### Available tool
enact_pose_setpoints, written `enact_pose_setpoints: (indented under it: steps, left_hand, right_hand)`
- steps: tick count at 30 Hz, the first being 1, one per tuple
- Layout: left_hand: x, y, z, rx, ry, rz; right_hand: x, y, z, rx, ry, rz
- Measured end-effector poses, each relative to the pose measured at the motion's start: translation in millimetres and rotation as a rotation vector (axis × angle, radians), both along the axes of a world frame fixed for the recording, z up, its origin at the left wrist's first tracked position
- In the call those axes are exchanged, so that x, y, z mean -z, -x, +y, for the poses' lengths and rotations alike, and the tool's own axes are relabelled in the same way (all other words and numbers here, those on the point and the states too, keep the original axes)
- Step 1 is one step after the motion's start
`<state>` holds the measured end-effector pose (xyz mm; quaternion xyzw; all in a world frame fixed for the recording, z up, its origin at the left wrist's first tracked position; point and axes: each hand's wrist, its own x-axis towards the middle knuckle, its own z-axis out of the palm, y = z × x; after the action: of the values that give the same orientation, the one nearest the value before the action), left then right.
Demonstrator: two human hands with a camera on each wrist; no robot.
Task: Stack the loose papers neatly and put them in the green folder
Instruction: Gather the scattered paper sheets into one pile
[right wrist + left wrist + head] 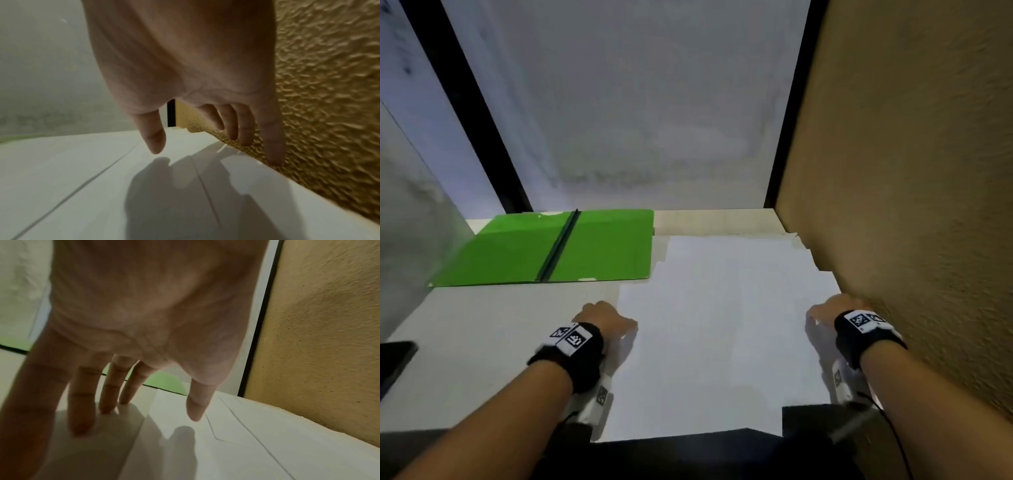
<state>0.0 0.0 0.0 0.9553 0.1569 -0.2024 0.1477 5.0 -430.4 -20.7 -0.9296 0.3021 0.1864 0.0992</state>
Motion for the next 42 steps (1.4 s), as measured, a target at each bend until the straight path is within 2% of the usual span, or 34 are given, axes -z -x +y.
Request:
enact_pose_setpoints:
  steps: [3,5,7,11,14,17,20,24,31,34,36,40,42]
  left_hand:
    - [2.7,7.5,-16.0,-0.041,-0.018,0.052]
    - [4.3,5.4,-29.1,-0.042,-0.018,0.044]
    - [6.3,-1.1,-37.8,-0.065,0.030,0.039]
    - [9.6,-10.2,-48.1,-0.070,0.064,0.013]
    - [10.4,-12.3,-49.8,-0.077,0.070,0.019]
    - [10.0,-18.4,-43.6,-0.134,0.202,0.035]
    - [7.5,-23.6,-34.8,-0.211,0.349,-0.003]
    - [10.8,-25.9,-26.4,-0.260,0.559,-0.058]
    - [24.2,-16.6,-22.6,-0.390,0.907,-0.084]
    - [20.1,-11.2,-21.6,-0.392,0.881,-0.092]
    - [15.5,-9.7,-20.3,-0.404,0.894,-0.064]
    - [11.9,-10.1,-19.4,-0.357,0.834,-0.007]
    - [12.3,-9.9,-19.7,-0.345,0.844,0.069]
  right_hand:
    - [3.0,4.4,-0.6,0.026,-0.157,0.077]
    - [14.6,-6.2,-7.3,0.083,-0.170,0.091]
    - [21.6,-14.9,-7.1,0.138,-0.147,0.058]
    - [-6.6,-4.3,20.6,0.284,-0.096,-0.056]
    - [-11.1,-8.0,23.4,0.341,-0.196,-0.121]
    - [-20.5,-11.5,16.2,0.356,-0.344,-0.132]
    - [-24.7,-6.3,5.5,0.336,-0.393,-0.140]
    - [-36.7,14.5,1.2,0.327,-0.620,-0.082]
    - [-59.0,48.3,14.8,0.384,-0.870,-0.166]
    - [-51.1,45.2,15.9,0.304,-0.868,-0.111]
    - [-46.9,42.1,21.4,0.385,-0.882,-0.137]
    - [-47.2,36.3,29.3,0.380,-0.746,-0.189]
    - [-51.8,33.2,31.6,0.344,-0.702,-0.144]
